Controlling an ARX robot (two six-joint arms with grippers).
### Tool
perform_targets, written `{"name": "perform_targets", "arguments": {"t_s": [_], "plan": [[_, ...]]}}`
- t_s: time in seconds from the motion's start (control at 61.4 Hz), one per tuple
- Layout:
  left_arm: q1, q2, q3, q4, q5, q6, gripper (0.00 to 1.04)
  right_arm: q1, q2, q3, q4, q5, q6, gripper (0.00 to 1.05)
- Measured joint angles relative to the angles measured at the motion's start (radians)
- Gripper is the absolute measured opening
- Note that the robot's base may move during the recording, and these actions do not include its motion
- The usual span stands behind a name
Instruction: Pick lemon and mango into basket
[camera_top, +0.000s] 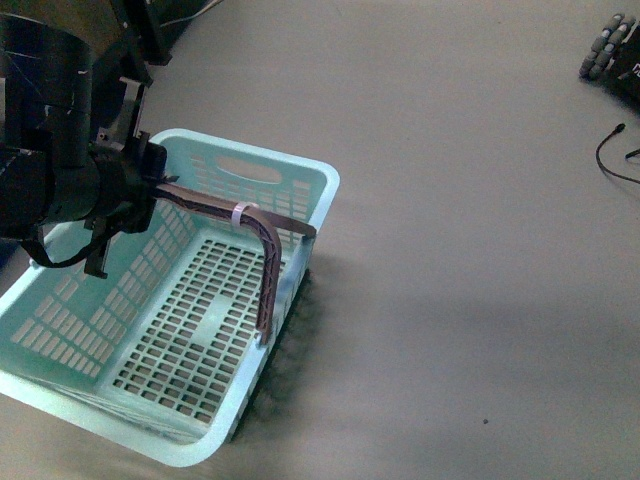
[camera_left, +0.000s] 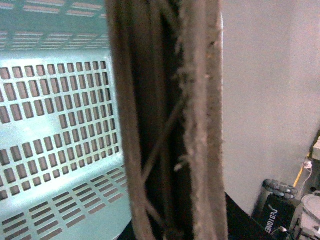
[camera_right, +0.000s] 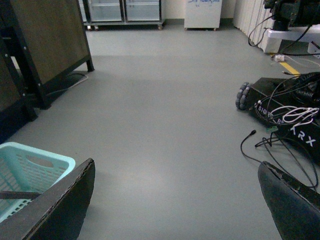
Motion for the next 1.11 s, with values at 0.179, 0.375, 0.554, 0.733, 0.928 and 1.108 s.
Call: {"name": "perform_targets", "arguments": {"t_s": [0.179, 0.375, 0.554, 0.733, 0.928, 1.108], "plan": [[-0.011, -0.073, -0.081, -0.012, 0.009, -0.011, 0.06, 0.000, 0.000, 0.000, 0.000, 0.000, 0.000, 0.96], [-0.004, -0.309, -0.209, -0.063, -0.003, -0.013, 0.05, 0.000, 0.000, 0.000, 0.000, 0.000, 0.000, 0.96], [0.042, -0.626, -0.309, -0.177, -0.005, -0.036, 0.05, 0.000, 0.000, 0.000, 0.000, 0.000, 0.000, 0.96], [0.092, -0.974, -0.329, -0.362, -0.003, -0.053, 0.05, 0.000, 0.000, 0.000, 0.000, 0.000, 0.000, 0.96], [0.116, -1.228, -0.303, -0.589, -0.018, -0.072, 0.05, 0.000, 0.000, 0.000, 0.000, 0.000, 0.000, 0.96], [0.105, -1.323, -0.257, -0.704, -0.045, -0.096, 0.05, 0.000, 0.000, 0.000, 0.000, 0.000, 0.000, 0.96]]}}
